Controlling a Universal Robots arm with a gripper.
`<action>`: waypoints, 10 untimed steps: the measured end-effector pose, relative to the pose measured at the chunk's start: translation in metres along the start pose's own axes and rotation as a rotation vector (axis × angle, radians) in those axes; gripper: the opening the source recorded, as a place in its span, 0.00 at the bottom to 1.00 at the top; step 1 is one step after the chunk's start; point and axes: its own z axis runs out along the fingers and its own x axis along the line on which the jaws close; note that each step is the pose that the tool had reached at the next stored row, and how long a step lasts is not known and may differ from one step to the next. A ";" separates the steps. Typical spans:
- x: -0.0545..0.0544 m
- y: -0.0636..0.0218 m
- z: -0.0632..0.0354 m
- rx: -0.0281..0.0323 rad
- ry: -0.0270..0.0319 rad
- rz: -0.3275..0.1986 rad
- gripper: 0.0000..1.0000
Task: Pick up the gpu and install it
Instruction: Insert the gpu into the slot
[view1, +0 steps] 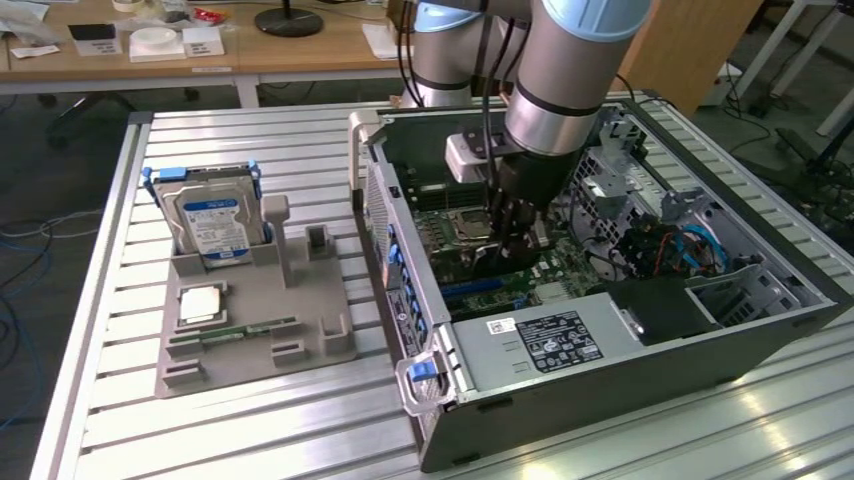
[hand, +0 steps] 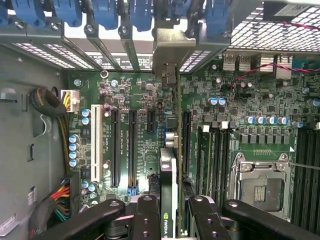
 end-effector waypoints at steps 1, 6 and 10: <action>0.000 0.0007 0.0002 0.0000 -0.0001 0.000 0.27; 0.000 0.0029 0.0007 -0.0001 0.0000 0.000 0.27; 0.000 0.0042 0.0009 -0.0001 0.0000 0.000 0.27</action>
